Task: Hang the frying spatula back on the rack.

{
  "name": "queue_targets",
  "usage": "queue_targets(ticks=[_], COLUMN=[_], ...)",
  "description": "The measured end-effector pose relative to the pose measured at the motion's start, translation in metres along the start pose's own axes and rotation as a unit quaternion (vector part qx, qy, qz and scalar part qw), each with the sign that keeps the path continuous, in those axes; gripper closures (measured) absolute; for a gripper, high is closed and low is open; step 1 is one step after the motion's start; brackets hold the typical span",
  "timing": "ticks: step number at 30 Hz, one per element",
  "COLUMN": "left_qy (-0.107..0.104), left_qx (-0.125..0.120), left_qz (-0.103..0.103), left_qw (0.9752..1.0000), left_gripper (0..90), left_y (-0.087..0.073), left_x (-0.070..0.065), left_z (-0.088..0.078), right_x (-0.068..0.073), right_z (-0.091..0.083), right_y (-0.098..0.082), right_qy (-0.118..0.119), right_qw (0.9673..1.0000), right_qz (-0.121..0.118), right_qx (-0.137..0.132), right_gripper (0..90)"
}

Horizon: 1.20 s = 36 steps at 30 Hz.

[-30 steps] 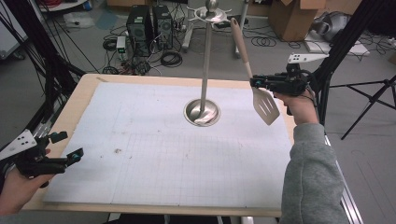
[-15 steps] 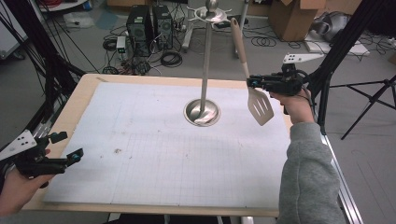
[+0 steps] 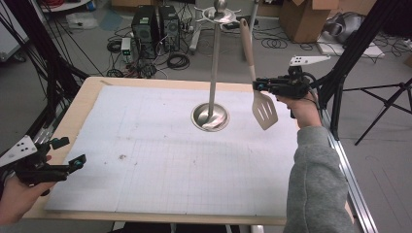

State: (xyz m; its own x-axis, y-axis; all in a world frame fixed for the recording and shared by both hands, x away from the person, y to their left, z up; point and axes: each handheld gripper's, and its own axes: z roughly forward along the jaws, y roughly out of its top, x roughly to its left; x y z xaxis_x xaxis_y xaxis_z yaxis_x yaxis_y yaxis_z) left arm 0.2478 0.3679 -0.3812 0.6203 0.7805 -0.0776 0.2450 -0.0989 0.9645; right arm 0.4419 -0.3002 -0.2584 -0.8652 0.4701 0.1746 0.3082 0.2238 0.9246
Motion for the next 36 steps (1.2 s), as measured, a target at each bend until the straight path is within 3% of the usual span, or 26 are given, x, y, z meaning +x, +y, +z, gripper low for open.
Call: queue_targets(ticks=[14,31,36], left_qy=[0.003,0.005,0.005], left_qx=[0.003,0.002,0.002], left_qz=[-0.003,-0.004,-0.004], left_qw=[1.0,1.0,1.0], left_gripper=[5.6,5.6,5.6], left_y=[-0.003,-0.004,-0.004], left_x=[0.001,0.001,0.001], left_z=[-0.001,-0.003,-0.003], right_x=[-0.008,-0.012,-0.012], right_z=[0.012,0.02,0.022], right_y=[-0.003,-0.005,-0.006], right_qy=[0.016,0.011,0.0], right_qw=[0.9998,0.9998,0.9998], right_qz=[0.006,0.008,0.011], right_qx=[-0.009,-0.016,-0.015], right_gripper=[76.0,74.5,73.4])
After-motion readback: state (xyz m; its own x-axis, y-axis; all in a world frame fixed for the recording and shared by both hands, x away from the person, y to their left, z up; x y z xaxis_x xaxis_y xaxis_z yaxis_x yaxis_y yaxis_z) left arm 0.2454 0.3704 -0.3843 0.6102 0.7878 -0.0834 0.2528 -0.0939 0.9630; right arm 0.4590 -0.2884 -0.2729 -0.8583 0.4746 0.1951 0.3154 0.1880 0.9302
